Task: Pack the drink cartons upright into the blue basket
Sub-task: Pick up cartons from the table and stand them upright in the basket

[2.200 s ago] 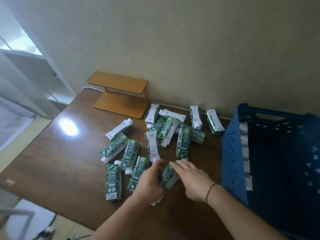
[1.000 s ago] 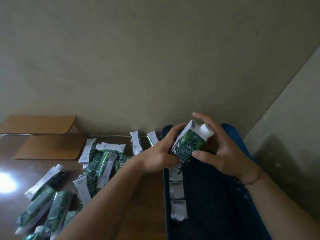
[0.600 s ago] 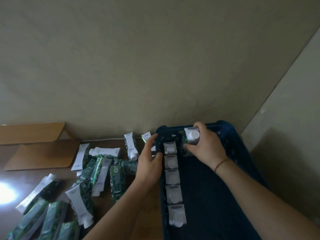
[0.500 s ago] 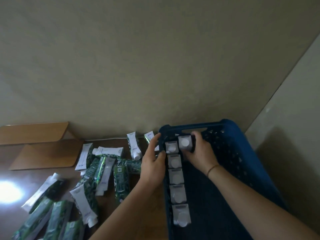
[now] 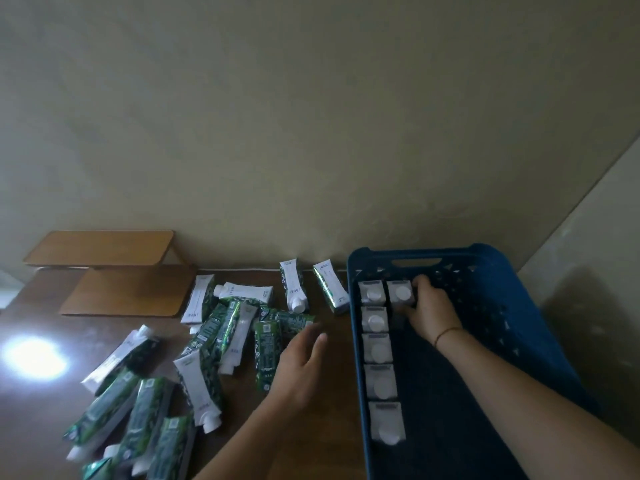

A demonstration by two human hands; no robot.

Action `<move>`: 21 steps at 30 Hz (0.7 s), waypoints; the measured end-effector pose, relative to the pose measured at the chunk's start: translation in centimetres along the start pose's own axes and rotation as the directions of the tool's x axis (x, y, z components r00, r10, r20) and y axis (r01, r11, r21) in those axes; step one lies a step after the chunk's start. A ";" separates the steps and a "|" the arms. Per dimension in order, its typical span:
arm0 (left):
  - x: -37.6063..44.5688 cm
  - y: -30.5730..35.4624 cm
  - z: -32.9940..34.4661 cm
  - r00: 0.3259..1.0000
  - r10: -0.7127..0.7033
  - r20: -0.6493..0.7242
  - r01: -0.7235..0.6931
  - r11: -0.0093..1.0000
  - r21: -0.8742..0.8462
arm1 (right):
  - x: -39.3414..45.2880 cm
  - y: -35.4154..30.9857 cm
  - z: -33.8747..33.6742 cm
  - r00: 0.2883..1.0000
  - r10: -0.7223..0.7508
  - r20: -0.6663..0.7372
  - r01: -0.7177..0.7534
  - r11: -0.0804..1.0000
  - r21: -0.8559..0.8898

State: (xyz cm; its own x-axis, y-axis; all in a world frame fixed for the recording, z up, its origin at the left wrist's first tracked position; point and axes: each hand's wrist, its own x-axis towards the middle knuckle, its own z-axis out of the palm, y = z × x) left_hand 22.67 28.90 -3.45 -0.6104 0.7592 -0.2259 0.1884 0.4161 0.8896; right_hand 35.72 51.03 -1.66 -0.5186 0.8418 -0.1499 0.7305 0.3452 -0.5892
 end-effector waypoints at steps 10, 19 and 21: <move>-5.4 -7.8 -5.6 0.958 0.270 0.101 -0.256 0.635 0.729 | -0.8 -2.5 -1.4 0.979 0.198 -0.050 -0.201 0.978 -0.062; -7.9 -11.1 -9.6 0.983 0.150 -0.109 0.014 0.528 0.849 | -8.0 -17.7 3.1 0.817 -0.573 0.068 0.576 0.800 -0.168; -8.2 -11.9 -10.0 0.980 0.185 -0.073 -0.029 0.493 0.869 | -8.0 -19.6 7.0 0.838 -0.423 0.343 0.525 0.797 -0.298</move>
State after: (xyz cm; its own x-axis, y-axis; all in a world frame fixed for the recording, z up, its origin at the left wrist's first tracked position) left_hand 17.75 12.70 -8.23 -0.6193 0.7846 -0.0280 0.7793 0.6186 0.1001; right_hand 22.43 34.66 5.55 -0.8966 0.4171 -0.1489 0.4428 0.8406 -0.3119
